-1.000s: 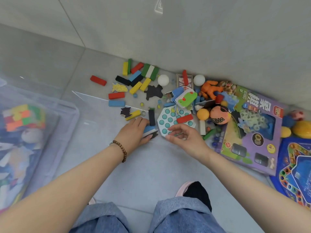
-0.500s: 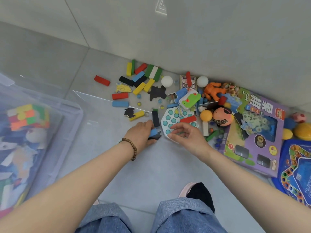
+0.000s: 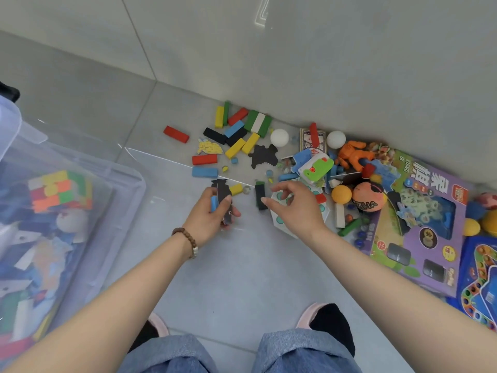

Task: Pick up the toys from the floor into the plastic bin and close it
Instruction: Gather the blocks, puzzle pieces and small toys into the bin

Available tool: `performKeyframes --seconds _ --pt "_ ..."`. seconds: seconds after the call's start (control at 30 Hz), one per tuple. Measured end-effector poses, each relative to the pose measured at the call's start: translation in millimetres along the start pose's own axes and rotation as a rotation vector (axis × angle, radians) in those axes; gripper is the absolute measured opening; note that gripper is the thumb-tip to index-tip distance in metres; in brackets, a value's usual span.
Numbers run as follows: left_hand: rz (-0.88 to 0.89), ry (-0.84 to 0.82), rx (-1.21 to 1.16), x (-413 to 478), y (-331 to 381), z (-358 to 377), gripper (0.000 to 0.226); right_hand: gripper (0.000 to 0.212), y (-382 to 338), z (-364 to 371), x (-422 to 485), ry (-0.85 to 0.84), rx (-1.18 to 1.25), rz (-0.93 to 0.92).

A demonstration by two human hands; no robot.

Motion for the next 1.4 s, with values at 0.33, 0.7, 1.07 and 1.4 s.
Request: performKeyframes --seconds 0.33,0.7,1.07,1.4 --pt "-0.220 -0.094 -0.473 0.3 -20.9 -4.8 0.014 0.026 -7.2 21.6 14.7 0.044 -0.394 0.165" --pt "-0.293 -0.283 -0.835 -4.5 -20.8 7.4 0.057 0.029 -60.9 70.3 -4.0 -0.152 0.010 0.008" --pt "-0.273 0.168 -0.688 -0.7 -43.7 -64.2 0.002 0.046 -60.7 99.4 16.9 -0.490 -0.397 -0.251" --pt "-0.294 0.167 -0.663 -4.2 -53.9 -69.5 0.001 0.033 -54.7 109.0 28.7 -0.396 -0.304 -0.231"
Point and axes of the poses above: each hand's wrist, its own x-axis towards the middle knuckle, its own z-axis out of the palm, y = z × x, the point moved 10 cm from there along x, towards the middle knuckle, and after that the axes turned 13 degrees about x, right-handed, at the moved point
